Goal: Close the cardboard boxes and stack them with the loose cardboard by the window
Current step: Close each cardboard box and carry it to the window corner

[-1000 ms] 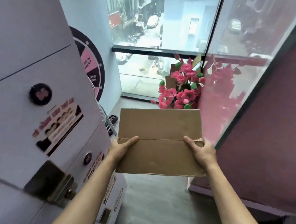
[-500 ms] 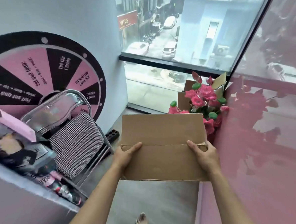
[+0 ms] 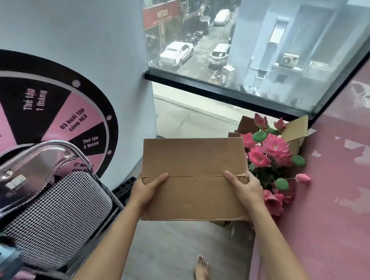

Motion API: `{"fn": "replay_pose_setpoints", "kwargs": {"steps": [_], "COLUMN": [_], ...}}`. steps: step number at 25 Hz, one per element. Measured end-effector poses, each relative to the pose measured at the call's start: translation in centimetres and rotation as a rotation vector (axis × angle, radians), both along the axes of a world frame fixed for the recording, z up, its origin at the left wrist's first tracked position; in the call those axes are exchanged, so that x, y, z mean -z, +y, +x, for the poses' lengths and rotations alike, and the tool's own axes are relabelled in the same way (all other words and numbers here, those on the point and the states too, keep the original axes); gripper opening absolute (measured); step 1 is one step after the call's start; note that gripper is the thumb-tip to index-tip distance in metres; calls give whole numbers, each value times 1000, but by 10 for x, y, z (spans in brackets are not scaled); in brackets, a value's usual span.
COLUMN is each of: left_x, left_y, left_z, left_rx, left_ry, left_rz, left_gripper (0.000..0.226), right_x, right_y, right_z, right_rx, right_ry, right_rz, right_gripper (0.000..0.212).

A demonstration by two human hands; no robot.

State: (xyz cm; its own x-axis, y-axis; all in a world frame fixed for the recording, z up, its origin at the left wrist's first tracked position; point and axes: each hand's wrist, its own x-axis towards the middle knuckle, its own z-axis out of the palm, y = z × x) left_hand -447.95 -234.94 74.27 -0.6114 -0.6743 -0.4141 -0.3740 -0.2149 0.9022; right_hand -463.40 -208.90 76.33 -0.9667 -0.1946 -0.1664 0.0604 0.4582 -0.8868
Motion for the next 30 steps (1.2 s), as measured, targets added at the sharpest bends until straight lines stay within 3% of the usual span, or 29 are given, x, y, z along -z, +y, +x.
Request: {"fn": "replay_pose_setpoints", "kwargs": {"steps": [6, 11, 14, 20, 30], "left_x": [-10, 0, 16, 38, 89], "left_y": [-69, -131, -179, -266, -345], "left_z": [-93, -137, -175, -247, -392], "left_rx": [-188, -283, -237, -45, 180], "left_ry": [7, 3, -19, -144, -330], "left_rz": [-39, -64, -45, -29, -120], "left_gripper": [81, 65, 59, 80, 70], "right_x": [-8, 7, 28, 56, 131], "right_y": [-96, -178, -219, -272, -323], "right_z": [-138, -208, -237, -271, -363], "right_rx": [-187, -285, -244, -81, 92], "right_ry": [3, -20, -49, -128, -297], "right_rz": [8, 45, 67, 99, 68], "right_gripper": [71, 55, 52, 52, 70]}}
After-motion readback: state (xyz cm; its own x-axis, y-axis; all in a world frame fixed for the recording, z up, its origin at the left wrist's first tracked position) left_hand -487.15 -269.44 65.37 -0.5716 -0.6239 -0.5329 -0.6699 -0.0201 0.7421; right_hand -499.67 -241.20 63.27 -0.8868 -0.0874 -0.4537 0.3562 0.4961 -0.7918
